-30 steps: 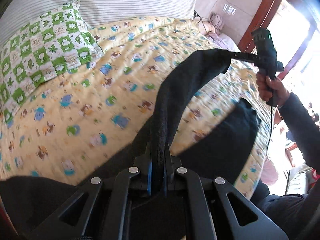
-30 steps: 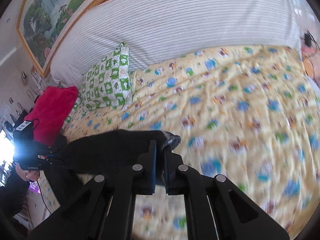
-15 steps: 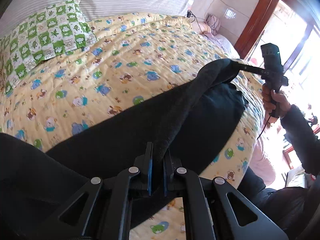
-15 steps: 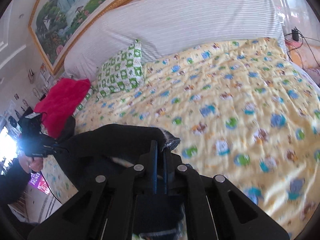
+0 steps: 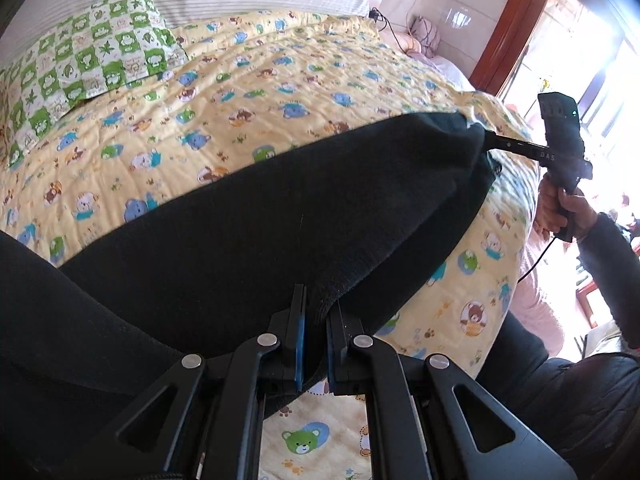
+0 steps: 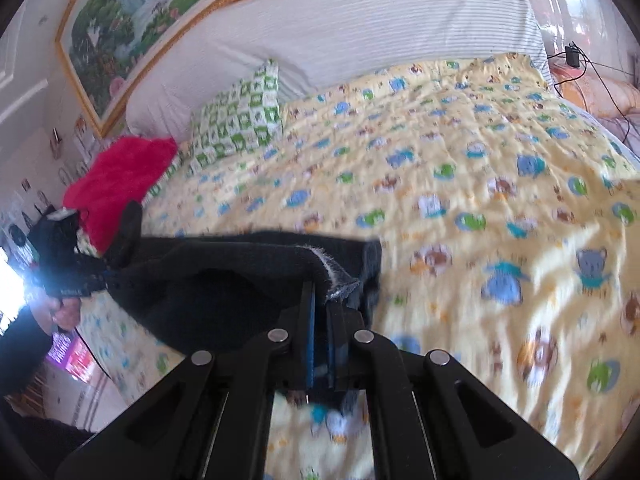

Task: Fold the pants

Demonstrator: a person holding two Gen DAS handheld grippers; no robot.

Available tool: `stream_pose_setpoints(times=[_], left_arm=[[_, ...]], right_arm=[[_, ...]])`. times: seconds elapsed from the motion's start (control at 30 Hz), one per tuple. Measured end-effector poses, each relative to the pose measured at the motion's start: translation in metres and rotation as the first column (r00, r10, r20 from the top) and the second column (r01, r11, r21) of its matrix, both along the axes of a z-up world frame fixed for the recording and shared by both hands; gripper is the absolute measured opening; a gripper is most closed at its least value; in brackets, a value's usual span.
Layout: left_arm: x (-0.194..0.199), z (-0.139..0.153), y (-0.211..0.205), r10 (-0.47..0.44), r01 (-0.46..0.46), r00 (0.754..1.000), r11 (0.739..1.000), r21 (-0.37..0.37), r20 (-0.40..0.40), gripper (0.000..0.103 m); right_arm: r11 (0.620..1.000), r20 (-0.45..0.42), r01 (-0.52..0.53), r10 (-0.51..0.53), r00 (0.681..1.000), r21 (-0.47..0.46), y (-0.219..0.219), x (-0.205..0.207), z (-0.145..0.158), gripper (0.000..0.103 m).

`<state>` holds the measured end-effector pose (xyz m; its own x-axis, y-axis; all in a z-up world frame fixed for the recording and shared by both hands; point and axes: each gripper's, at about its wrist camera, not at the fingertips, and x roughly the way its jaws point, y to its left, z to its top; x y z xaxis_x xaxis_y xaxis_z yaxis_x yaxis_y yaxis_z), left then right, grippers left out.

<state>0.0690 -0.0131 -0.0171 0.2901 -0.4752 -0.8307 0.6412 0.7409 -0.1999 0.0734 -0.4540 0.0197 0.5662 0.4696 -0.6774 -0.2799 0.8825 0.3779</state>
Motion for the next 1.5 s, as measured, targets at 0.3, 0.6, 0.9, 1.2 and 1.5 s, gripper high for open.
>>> stream_pose_setpoints(times=[0.3, 0.6, 0.9, 1.2, 1.5], left_arm=[[-0.007, -0.014, 0.005, 0.01, -0.01, 1.0, 1.0, -0.007, -0.005, 0.008], [-0.029, 0.0, 0.016, 0.024, -0.022, 0.999, 0.998, -0.053, 0.034, 0.054], [-0.02, 0.023, 0.085, 0.238, -0.23, 0.97, 0.966, -0.122, 0.055, 0.056], [0.006, 0.041, 0.16, 0.454, -0.444, 0.89, 0.886, -0.135, 0.049, 0.063], [0.054, 0.065, 0.219, 0.54, -0.529, 0.838, 0.839, -0.128, 0.076, 0.073]], right_arm=[[0.997, -0.035, 0.007, -0.009, 0.999, -0.072, 0.004, -0.022, -0.007, 0.003], [0.988, 0.014, 0.114, -0.113, 0.993, -0.103, 0.001, -0.042, 0.023, 0.058], [1.0, 0.084, 0.013, -0.012, 0.996, -0.014, 0.051, -0.028, 0.059, 0.058], [0.983, 0.051, -0.171, 0.168, 0.984, 0.068, 0.142, 0.005, 0.05, 0.058], [0.935, -0.017, -0.323, 0.329, 0.944, 0.146, 0.221, 0.03, 0.035, 0.058]])
